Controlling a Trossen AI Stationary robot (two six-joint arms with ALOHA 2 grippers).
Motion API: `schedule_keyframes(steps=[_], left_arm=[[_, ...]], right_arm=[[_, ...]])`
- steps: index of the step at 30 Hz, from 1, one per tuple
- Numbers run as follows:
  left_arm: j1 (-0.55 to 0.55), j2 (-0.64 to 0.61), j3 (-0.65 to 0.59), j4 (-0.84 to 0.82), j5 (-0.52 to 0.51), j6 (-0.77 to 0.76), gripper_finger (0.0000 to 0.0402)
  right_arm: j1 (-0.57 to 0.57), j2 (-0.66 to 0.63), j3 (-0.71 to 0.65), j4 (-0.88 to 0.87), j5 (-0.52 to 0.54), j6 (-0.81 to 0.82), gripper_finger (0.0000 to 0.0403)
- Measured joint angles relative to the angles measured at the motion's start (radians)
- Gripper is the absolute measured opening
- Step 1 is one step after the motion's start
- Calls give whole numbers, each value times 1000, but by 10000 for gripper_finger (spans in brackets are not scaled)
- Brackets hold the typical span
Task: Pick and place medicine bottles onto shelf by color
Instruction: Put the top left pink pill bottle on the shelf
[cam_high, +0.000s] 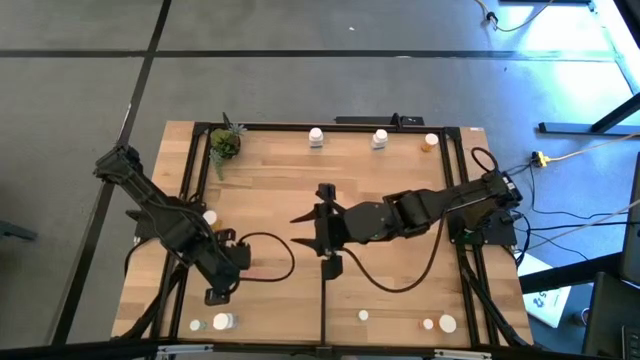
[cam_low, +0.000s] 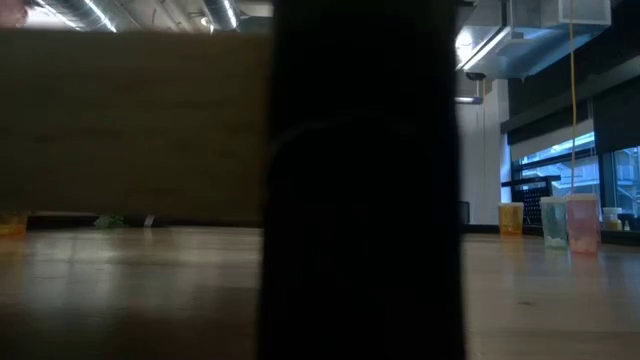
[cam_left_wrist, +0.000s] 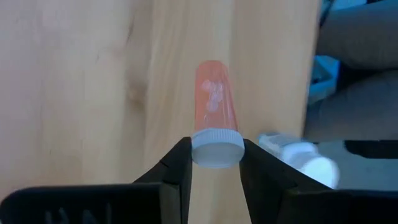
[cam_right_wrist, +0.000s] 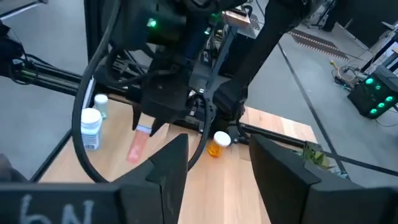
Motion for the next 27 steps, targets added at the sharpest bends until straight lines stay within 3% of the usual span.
schedule_keyframes(steps=[12,27], left_arm=[[14,-1,208,-25,-14,78,93],[88,135,212,-145,144,72,93]], right_arm=[[43,-7,0,-9,-4,34,173],[69,-6,0,-10,-3,158,173]])
